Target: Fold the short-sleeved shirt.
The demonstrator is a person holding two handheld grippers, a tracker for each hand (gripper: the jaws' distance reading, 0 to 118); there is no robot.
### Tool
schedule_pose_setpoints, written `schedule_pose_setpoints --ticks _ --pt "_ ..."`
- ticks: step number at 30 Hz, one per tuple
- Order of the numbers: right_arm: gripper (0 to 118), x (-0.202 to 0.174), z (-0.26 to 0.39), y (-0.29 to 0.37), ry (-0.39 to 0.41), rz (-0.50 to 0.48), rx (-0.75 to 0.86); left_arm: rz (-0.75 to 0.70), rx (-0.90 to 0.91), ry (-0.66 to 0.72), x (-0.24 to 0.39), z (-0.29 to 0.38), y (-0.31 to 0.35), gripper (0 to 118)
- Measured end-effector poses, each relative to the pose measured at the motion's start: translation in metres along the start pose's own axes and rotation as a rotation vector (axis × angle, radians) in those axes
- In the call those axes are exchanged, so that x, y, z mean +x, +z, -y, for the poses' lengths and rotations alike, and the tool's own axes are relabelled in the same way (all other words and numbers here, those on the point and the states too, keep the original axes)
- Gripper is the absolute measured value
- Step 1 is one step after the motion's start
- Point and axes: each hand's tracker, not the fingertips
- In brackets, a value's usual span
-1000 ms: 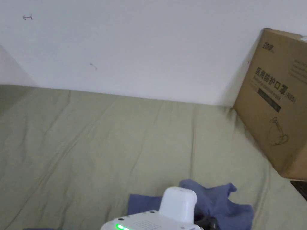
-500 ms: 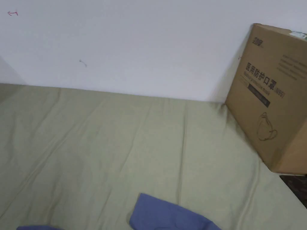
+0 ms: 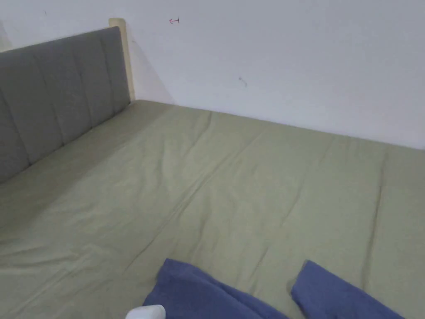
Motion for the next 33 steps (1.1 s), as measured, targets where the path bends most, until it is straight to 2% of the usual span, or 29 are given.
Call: schedule_pose_setpoints --ticks 3,4,6,7,8,11,14,15,17,18,19,20,22,24,25,26,27,28,29,30,33 --pt "0 -0.006 0.002 -0.009 0.037 -0.004 -0.037 -0.003 0.045 0.069 -0.020 -0.041 -0.012 3" --pt "0 -0.007 0.002 -0.011 0.050 0.006 -0.040 0.000 0.079 0.089 -0.028 -0.056 -0.020 15" --pt "0 -0.007 0.000 -0.013 0.058 0.020 -0.041 0.000 0.142 0.115 -0.037 -0.086 -0.040 85" --pt "0 -0.004 -0.001 -0.014 0.058 0.026 -0.044 -0.022 0.174 0.105 -0.043 -0.100 -0.055 106" --pt "0 -0.002 -0.002 -0.015 0.056 0.035 -0.048 -0.054 0.181 0.087 -0.047 -0.110 -0.069 111" --pt "0 0.006 -0.005 -0.021 0.049 0.088 -0.069 -0.139 0.123 0.008 -0.055 -0.139 -0.115 106" --pt "0 0.011 -0.007 -0.027 0.046 0.130 -0.092 -0.167 -0.081 -0.024 -0.060 -0.147 -0.157 104" --pt "0 0.013 -0.008 -0.028 0.045 0.139 -0.096 -0.142 -0.147 -0.025 -0.061 -0.143 -0.166 97" --pt "0 0.015 -0.010 -0.030 0.049 0.145 -0.101 -0.098 -0.269 -0.021 -0.062 -0.131 -0.178 69" --pt "0 0.015 -0.011 -0.032 0.055 0.143 -0.104 -0.170 -0.268 -0.077 -0.055 -0.121 -0.177 61" --pt "0 0.016 -0.013 -0.035 0.065 0.139 -0.108 -0.205 -0.157 -0.187 -0.051 -0.115 -0.170 53" --pt "0 0.017 -0.015 -0.038 0.072 0.133 -0.110 -0.216 -0.173 -0.223 -0.050 -0.114 -0.166 43" --pt "0 0.020 -0.025 -0.048 0.079 0.109 -0.120 -0.168 -0.195 -0.174 -0.047 -0.113 -0.152 12" --pt "0 0.027 -0.038 -0.061 0.084 0.078 -0.122 -0.023 -0.229 -0.054 -0.054 -0.111 -0.141 9" --pt "0 0.032 -0.046 -0.072 0.088 0.065 -0.125 0.026 -0.256 -0.037 -0.058 -0.107 -0.142 9" --pt "6 0.036 -0.052 -0.083 0.095 0.047 -0.137 0.039 -0.294 -0.041 -0.056 -0.105 -0.146 9" --pt "35 0.043 -0.058 -0.101 0.115 0.024 -0.177 -0.012 -0.337 -0.088 -0.055 -0.097 -0.155 9" --pt "76 0.048 -0.063 -0.116 0.128 0.020 -0.210 -0.069 -0.344 -0.129 -0.056 -0.088 -0.164 9" --pt "112 0.052 -0.066 -0.131 0.132 0.025 -0.240 -0.047 -0.293 -0.128 -0.058 -0.084 -0.168 9" --pt "116 0.058 -0.066 -0.151 0.129 0.029 -0.277 -0.048 -0.286 -0.116 -0.053 -0.083 -0.170 9" --pt "116 0.070 -0.069 -0.194 0.131 0.029 -0.335 -0.054 -0.305 -0.049 -0.055 -0.090 -0.167 9"
